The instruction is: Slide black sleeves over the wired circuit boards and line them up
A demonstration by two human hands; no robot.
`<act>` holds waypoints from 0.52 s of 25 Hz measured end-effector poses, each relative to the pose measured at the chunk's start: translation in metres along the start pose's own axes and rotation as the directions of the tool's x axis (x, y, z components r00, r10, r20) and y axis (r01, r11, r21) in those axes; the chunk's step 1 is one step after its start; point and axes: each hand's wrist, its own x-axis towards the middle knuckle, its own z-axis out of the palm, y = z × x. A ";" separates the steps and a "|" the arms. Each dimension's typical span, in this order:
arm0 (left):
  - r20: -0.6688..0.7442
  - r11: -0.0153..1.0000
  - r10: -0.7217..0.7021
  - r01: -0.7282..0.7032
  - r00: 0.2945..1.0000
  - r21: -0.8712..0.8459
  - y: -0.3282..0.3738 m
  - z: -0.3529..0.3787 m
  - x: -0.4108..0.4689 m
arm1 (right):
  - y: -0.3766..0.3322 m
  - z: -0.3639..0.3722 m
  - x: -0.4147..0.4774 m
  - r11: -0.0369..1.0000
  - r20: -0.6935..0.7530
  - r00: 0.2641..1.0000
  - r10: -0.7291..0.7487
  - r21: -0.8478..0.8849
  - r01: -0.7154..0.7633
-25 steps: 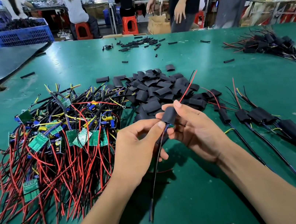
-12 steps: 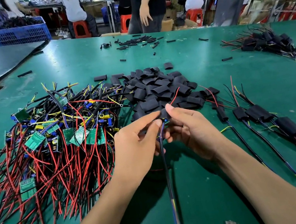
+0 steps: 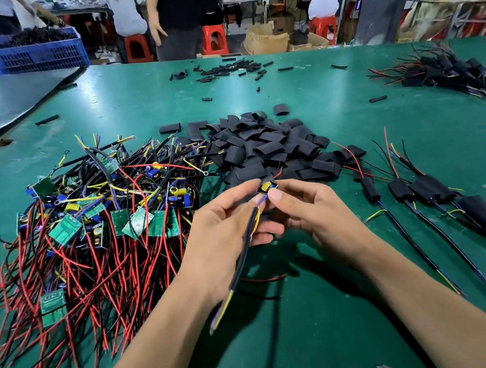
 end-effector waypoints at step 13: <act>-0.044 0.988 0.145 -0.142 0.989 0.063 -0.002 0.001 0.000 | -0.001 -0.008 0.002 0.995 0.021 0.999 -0.048 0.087 0.046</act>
